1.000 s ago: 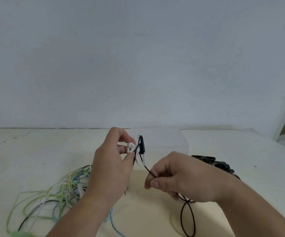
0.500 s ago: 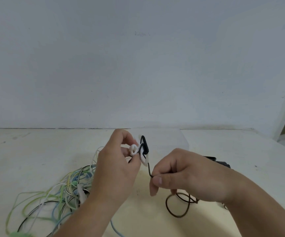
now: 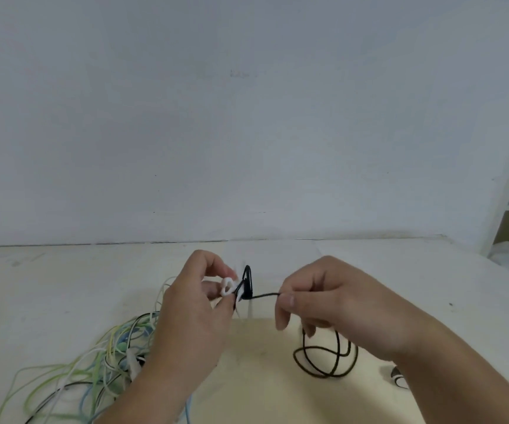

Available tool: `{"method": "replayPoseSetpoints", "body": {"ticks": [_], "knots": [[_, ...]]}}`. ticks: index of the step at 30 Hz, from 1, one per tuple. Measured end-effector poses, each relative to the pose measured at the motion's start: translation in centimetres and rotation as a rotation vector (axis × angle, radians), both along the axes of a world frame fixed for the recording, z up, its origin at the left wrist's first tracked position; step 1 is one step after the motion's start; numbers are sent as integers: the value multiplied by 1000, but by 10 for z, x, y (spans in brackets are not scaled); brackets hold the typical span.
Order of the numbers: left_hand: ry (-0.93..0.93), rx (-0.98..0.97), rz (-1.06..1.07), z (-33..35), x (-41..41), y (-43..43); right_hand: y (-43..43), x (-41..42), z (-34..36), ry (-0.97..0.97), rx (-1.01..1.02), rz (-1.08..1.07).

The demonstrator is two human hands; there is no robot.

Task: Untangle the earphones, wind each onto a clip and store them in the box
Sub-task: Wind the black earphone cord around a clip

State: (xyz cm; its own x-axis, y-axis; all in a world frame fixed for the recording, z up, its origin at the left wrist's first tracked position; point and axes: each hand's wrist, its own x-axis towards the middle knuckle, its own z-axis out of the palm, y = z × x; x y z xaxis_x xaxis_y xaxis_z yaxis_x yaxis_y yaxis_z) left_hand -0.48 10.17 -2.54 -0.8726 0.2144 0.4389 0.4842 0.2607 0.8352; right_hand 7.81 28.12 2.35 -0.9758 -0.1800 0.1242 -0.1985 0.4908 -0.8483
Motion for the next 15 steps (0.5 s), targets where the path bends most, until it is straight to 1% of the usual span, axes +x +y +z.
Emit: {"method": "replayPoseSetpoints", "body": {"ticks": [3, 6, 8, 10, 12, 15], "knots": [[130, -112, 9, 0, 4, 0, 2, 0, 0, 59, -9, -75], [187, -240, -90, -1, 11, 4, -6, -3, -4, 148, 61, -100], [212, -302, -150, 0, 14, 6, -7, -7, -8, 234, 118, -196], [201, -275, -177, 2, 16, 6, -3, -12, -9, 286, 148, -359], [158, -212, -193, 3, 16, 3, 2, -15, -10, 305, 137, -476], [114, -151, -228, 4, 16, 1, 7, -20, -16, 276, 86, -524]]}}
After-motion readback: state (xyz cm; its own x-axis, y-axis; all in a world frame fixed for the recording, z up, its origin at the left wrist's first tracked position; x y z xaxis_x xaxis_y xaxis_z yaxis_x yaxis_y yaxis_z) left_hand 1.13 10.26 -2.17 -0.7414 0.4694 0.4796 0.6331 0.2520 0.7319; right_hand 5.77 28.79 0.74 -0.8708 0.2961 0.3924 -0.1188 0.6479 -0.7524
